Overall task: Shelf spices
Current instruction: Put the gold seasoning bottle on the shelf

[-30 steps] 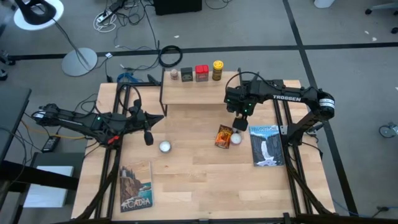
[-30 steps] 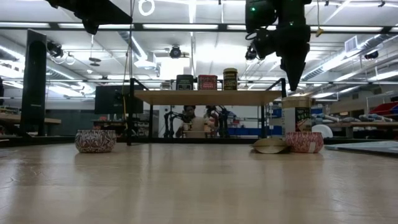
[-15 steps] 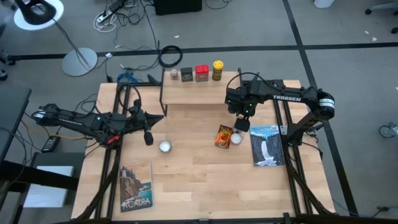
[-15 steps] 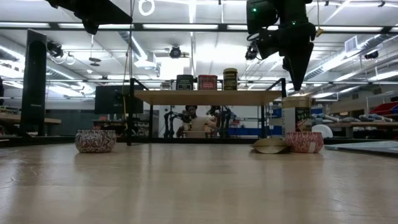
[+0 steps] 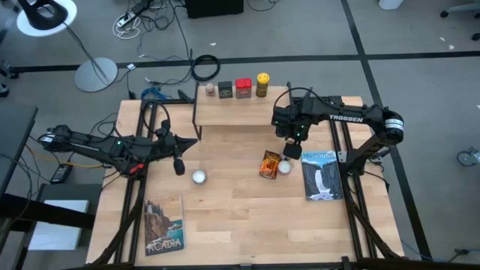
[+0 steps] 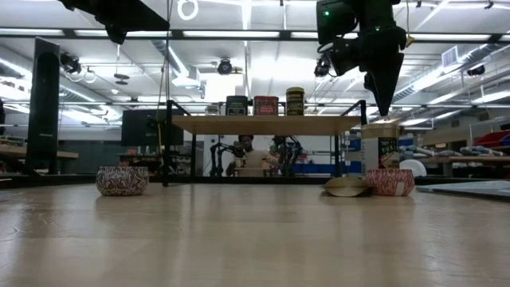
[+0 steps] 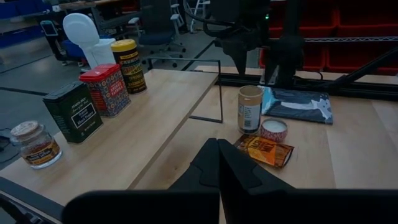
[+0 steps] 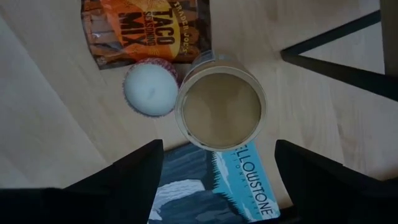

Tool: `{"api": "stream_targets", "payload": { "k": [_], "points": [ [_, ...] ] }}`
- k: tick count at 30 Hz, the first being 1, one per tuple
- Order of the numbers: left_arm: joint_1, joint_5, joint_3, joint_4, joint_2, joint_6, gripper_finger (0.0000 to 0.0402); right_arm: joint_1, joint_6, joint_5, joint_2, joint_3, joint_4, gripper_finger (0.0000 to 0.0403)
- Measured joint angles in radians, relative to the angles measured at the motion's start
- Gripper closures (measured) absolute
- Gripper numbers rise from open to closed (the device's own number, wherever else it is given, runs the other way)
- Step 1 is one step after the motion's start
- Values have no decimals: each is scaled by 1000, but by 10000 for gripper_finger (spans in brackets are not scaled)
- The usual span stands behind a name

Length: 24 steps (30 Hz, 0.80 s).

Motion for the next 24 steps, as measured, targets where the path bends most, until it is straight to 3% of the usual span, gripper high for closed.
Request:
{"api": "stream_targets", "payload": {
  "k": [6, 14, 24],
  "points": [
    [0, 0, 0, 0, 0, 0, 401, -5, 8, 0, 0, 0, 2, 72],
    [0, 0, 0, 0, 0, 0, 401, -5, 8, 0, 0, 0, 17, 9],
    [0, 0, 0, 0, 0, 0, 401, -5, 10, 0, 0, 0, 78, 9]
  ]
}}
